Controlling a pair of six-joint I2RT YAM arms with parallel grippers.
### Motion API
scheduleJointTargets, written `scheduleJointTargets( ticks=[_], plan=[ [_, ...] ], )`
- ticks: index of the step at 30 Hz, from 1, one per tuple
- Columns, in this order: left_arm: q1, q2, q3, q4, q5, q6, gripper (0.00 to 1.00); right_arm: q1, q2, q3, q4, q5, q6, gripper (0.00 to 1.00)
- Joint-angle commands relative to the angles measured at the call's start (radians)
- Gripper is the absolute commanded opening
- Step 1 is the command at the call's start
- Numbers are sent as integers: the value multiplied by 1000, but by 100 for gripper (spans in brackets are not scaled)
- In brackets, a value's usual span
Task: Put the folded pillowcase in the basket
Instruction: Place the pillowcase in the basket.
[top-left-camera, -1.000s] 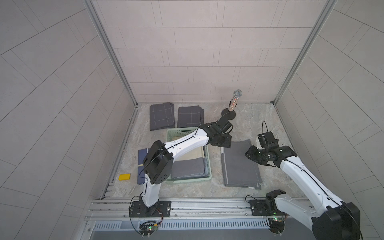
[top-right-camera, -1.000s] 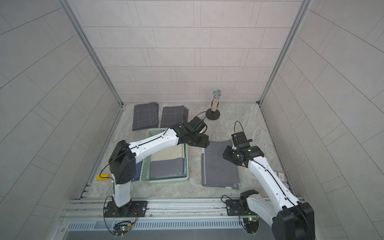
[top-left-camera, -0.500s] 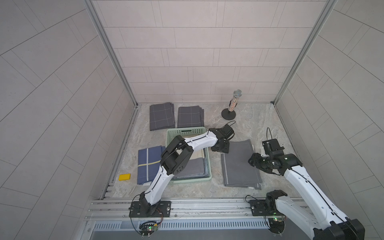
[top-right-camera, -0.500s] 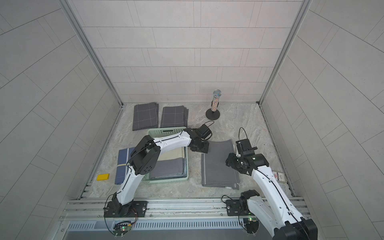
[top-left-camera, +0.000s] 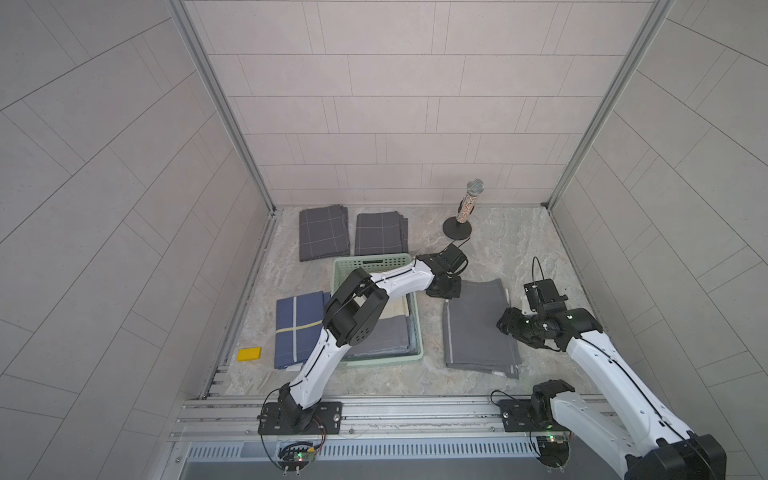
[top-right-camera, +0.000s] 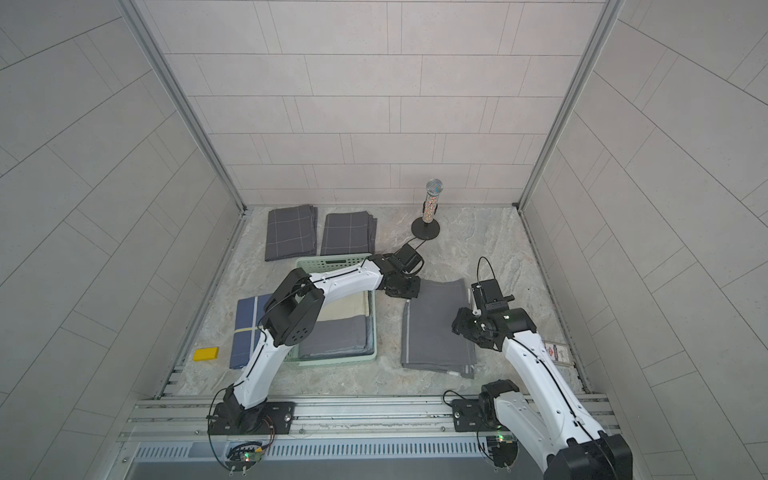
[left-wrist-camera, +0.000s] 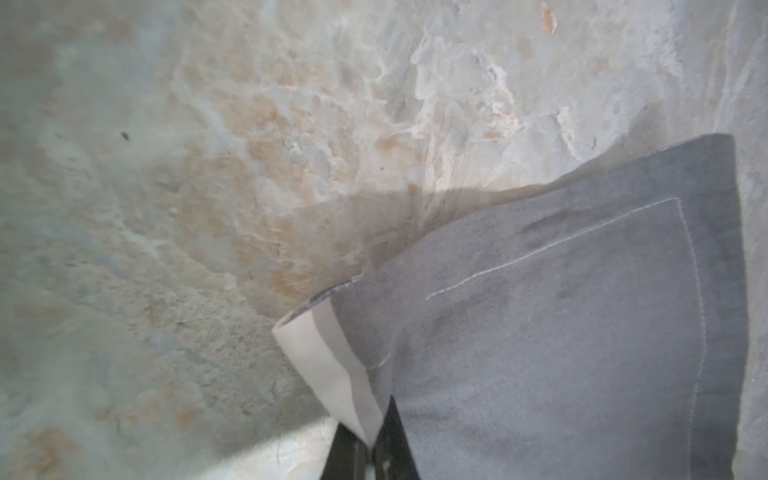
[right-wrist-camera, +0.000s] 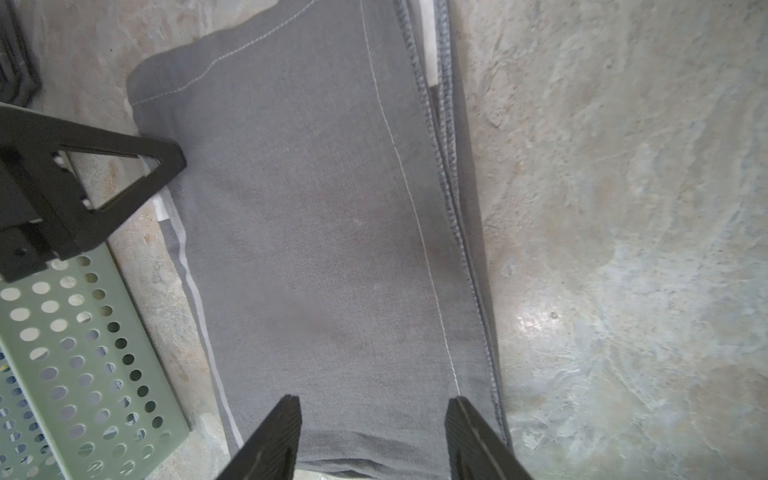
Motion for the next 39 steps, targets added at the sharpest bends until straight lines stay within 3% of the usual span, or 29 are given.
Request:
scheduleJointTargets(
  ticks=[1,6,15,21,25,29,31,39],
  plan=[
    [25,5,87,-85,-76,73,0,-4,-2,-16,-6,28,7,62],
    [45,20,162,-157,-99,102,0,-3,6,-64,18,-4,32,64],
    [48,11,98,-130,-90,85,0,14,17,-183,126,-88,102,66],
    [48,-5,68,-114,-92,81,0,14,142,-217,215,-74,110,64],
    [49,-17,52,-108,-89,80,0,42,211,-195,205,-79,105,47],
    [48,-36,34,-99,-68,77,0,51,194,-183,205,-64,110,11],
    [48,-51,32,-97,-53,77,0,52,174,-174,194,-65,110,0],
    [2,-198,65,-157,20,107,0,162,-40,44,-42,67,107,0]
  ],
)
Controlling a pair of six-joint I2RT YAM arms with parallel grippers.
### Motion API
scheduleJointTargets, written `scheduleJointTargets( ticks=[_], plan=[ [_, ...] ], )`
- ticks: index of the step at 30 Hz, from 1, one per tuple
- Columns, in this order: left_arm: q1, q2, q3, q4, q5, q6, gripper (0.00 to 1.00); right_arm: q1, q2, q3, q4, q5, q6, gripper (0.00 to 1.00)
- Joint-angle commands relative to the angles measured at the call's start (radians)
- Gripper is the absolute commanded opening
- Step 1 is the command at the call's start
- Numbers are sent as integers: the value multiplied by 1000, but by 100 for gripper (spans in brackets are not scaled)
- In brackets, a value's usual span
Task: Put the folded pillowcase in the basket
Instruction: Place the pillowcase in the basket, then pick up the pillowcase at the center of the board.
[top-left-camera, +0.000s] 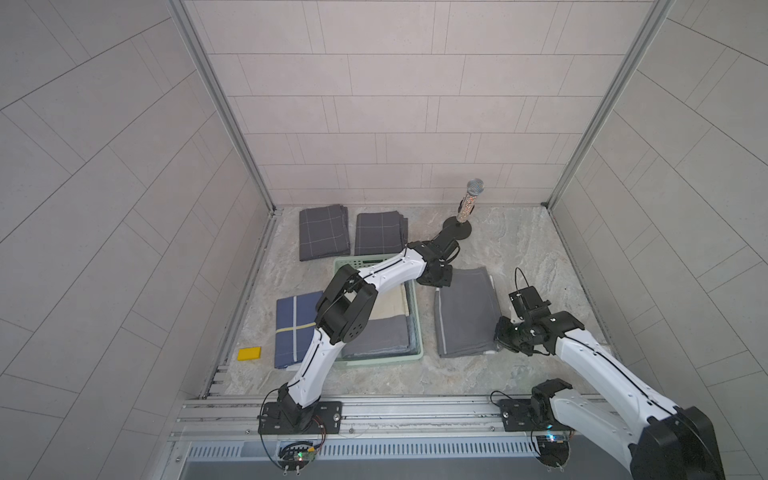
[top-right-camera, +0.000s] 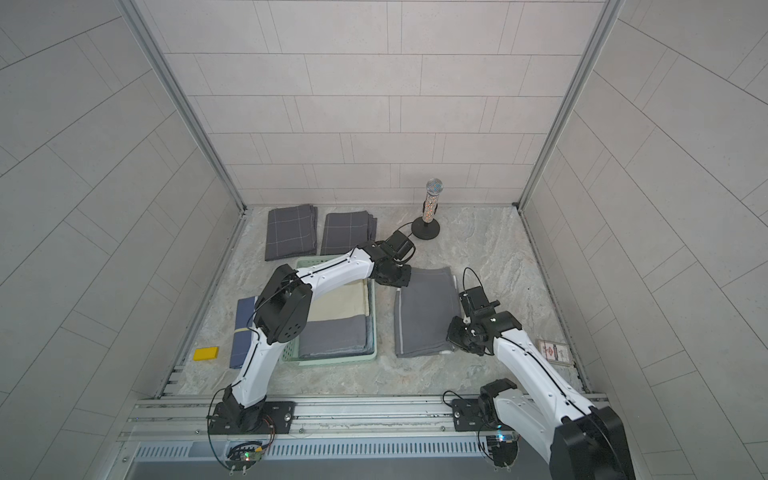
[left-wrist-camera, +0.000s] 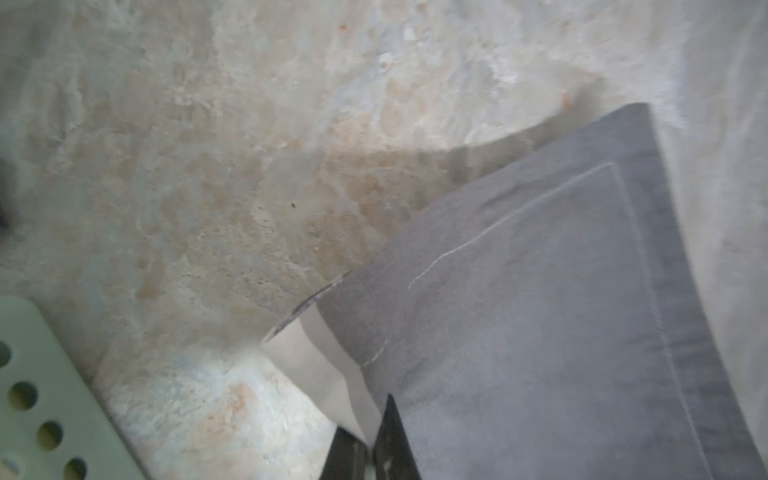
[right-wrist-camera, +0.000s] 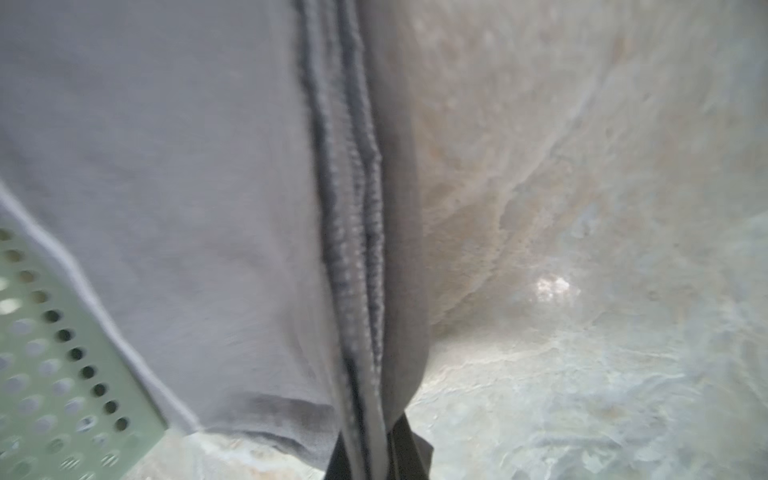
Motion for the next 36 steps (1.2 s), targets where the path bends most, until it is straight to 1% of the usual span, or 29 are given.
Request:
scheduleJointTargets(
  ticks=[1,4,6,10,12,13,17,19,22,26,28,32,36],
  plan=[
    [-49,-143,37,-66,16,37,0,52,-79,122,-139,90,-2,0],
    [-55,-228,9,-93,-27,50,0,120,-118,196,-200,116,16,0],
    [-49,-290,-30,-98,-65,61,0,174,-125,238,-209,121,46,0],
    [-19,-450,-159,-63,-149,95,0,343,-95,327,-180,194,112,0],
    [29,-531,-229,-51,-163,100,0,437,-53,361,-139,234,139,0],
    [69,-571,-263,-50,-149,99,0,489,-19,379,-112,252,152,0],
    [237,-685,-376,-57,-107,111,0,669,173,451,18,294,168,0],
    [288,-723,-409,-64,-125,139,0,722,274,496,83,294,162,0],
    [328,-730,-421,-83,-151,188,0,766,420,561,161,289,132,0],
    [397,-707,-447,-82,-130,197,0,786,564,630,206,263,116,0],
    [427,-697,-489,-56,-110,190,0,790,606,636,223,258,113,0],
    [435,-656,-543,-56,-117,195,0,790,652,607,259,244,119,0],
    [445,-633,-615,-8,-111,190,0,790,669,553,309,228,139,0]
  ],
)
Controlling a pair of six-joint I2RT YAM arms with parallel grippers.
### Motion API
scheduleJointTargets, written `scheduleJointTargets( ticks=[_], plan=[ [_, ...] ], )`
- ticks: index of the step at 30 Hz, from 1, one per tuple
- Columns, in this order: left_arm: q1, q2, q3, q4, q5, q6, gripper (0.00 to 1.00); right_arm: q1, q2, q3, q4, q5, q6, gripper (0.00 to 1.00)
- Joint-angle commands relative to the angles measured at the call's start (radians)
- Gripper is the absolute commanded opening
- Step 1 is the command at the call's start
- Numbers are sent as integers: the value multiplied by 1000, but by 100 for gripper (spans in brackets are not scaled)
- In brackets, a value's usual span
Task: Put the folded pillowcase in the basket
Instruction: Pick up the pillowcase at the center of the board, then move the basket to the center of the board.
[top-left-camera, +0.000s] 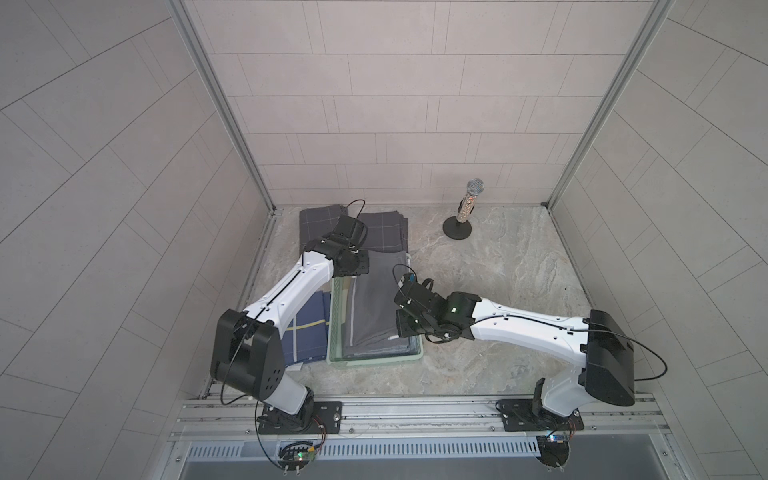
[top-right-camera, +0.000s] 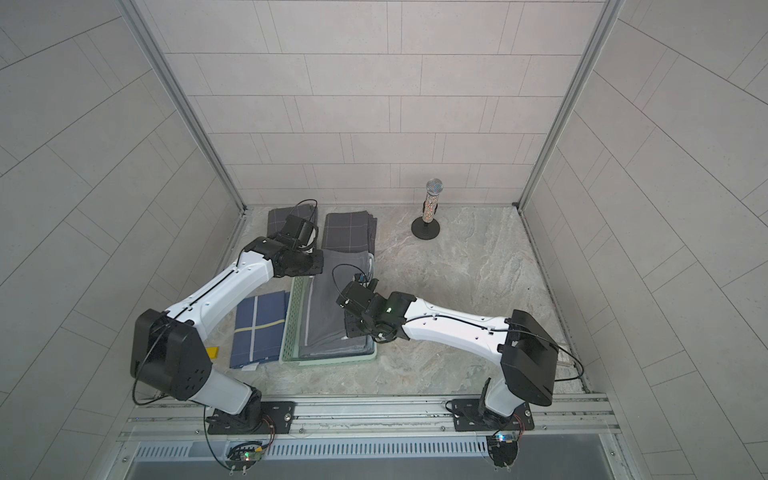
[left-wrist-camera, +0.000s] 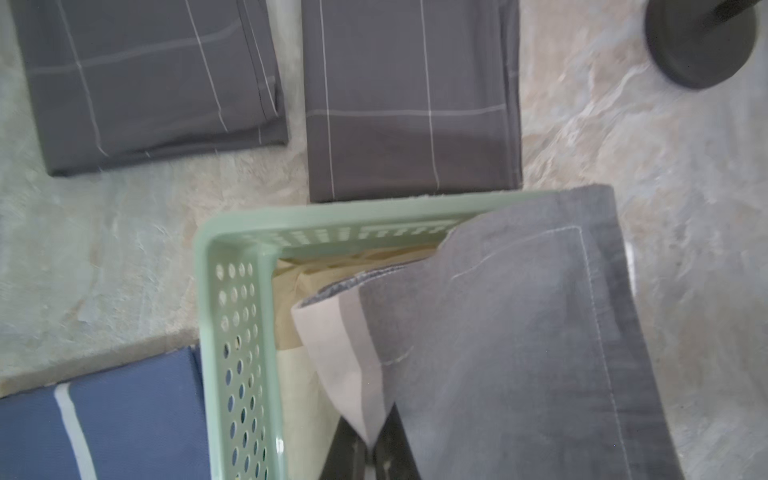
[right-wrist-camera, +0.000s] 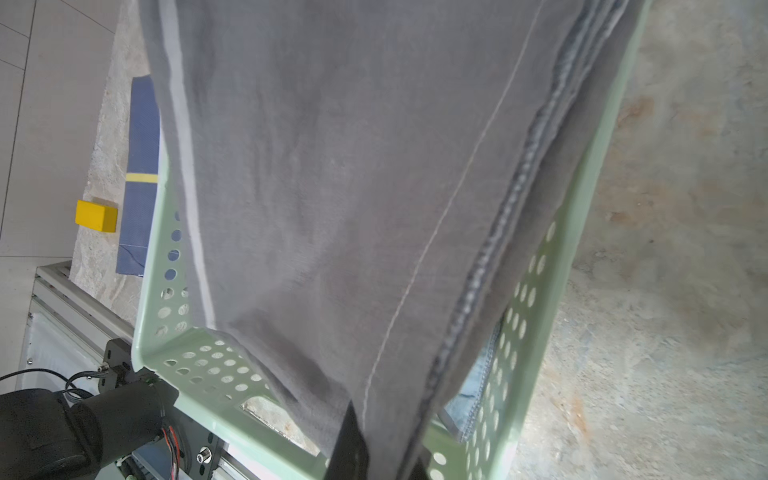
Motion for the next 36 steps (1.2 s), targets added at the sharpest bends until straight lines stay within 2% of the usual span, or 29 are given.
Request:
scheduleJointTargets(
  ticks=[1,7,13,14,15,16,17,19,22,29,33,36],
  plan=[
    [8,19,-44,49,8,14,0,3,7,-41,51,-9,15,0],
    [16,60,-64,93,10,7,0,3,34,-101,105,-15,33,0],
    [21,73,-69,78,-37,11,0,6,58,-136,154,-57,58,0],
    [22,76,-66,69,-44,15,2,8,55,-136,151,-60,60,7],
    [24,79,-60,57,-57,16,6,12,48,-135,141,-58,58,22],
    [24,82,-55,49,-64,17,19,18,39,-130,124,-49,58,37],
    [25,82,-54,44,-67,17,30,25,27,-124,105,-37,58,44],
    [25,69,-49,37,-71,13,52,51,-11,-103,46,8,55,53],
    [25,29,-32,21,-76,11,70,95,-87,-68,-49,76,55,60],
    [25,-114,9,-70,-72,19,71,126,-253,-61,-254,247,14,64],
    [25,-232,-73,-83,-55,4,71,12,-307,-121,-257,226,-66,62],
    [33,-282,-140,-86,-47,-7,72,-86,-281,-115,-223,175,-144,62]
  ],
)
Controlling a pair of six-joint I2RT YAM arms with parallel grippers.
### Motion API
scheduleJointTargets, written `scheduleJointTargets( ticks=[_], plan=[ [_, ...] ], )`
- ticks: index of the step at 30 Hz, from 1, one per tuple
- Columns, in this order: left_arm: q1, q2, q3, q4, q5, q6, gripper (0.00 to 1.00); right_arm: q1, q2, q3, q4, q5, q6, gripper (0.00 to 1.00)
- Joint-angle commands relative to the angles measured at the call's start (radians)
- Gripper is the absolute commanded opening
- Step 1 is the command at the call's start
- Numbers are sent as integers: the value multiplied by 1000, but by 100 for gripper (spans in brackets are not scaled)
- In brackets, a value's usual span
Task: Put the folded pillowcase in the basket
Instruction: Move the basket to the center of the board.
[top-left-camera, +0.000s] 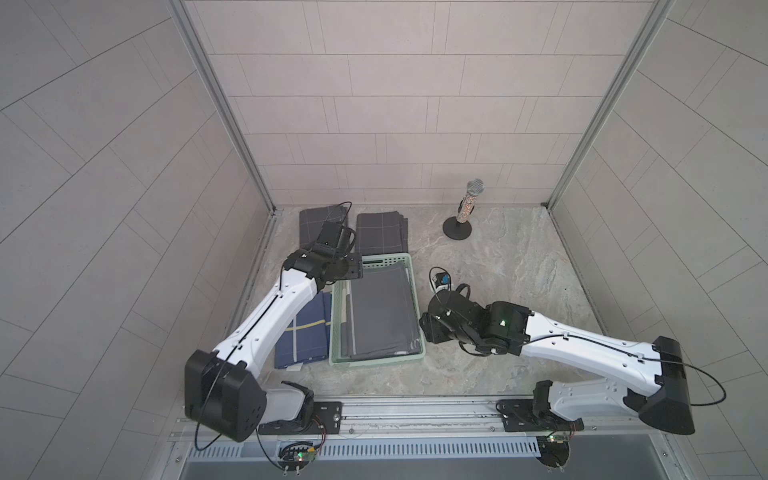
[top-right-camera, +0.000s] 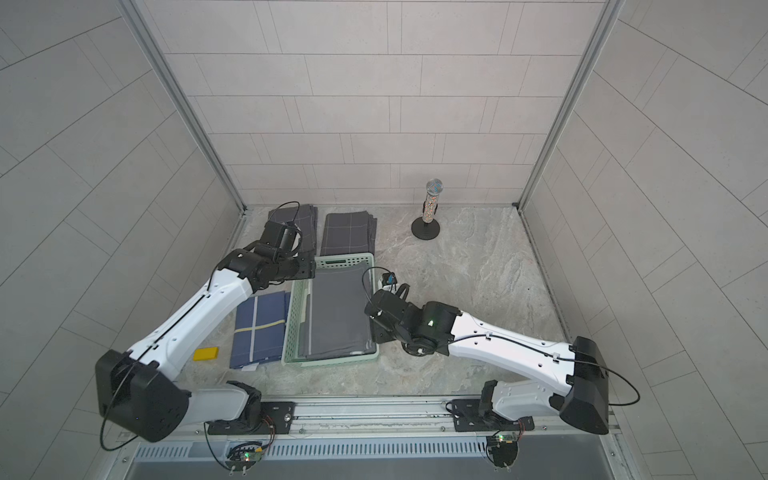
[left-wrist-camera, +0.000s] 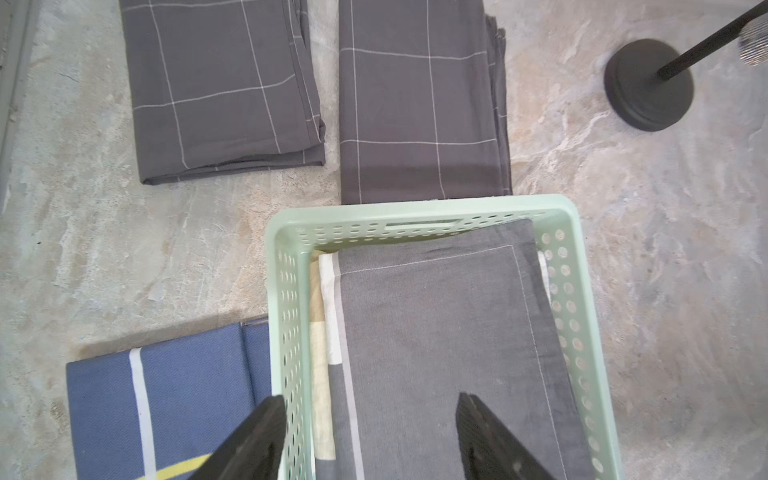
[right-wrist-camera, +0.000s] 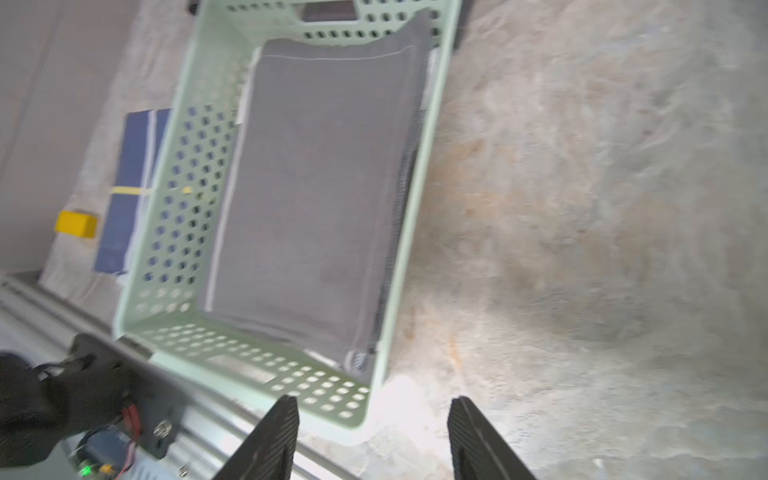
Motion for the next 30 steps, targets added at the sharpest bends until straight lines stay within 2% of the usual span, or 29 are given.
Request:
scheduleJointTargets(
  ticks=[1,7,12,17,20,25,28,30],
  plan=[
    [24,-30,-80,-58,21,-11,72,-85,45,3,-19,-17,-108,61],
    [116,-94,-195,-26,116,-17,71,-118,201,78,49,-134,-168,59],
    [130,-128,-235,-8,150,-23,71,-125,333,97,26,-108,-148,60],
    [134,-165,-266,-3,151,-12,71,-126,362,48,62,-85,-129,59],
    [134,-177,-273,11,164,-14,71,-126,374,37,73,-93,-128,50],
    [136,-171,-277,13,174,-20,71,-123,387,30,86,-112,-118,11],
    [136,-176,-279,18,175,-20,71,-124,363,14,71,-93,-108,1],
    [136,-178,-284,27,182,-23,71,-128,329,-8,39,-55,-91,0]
  ],
)
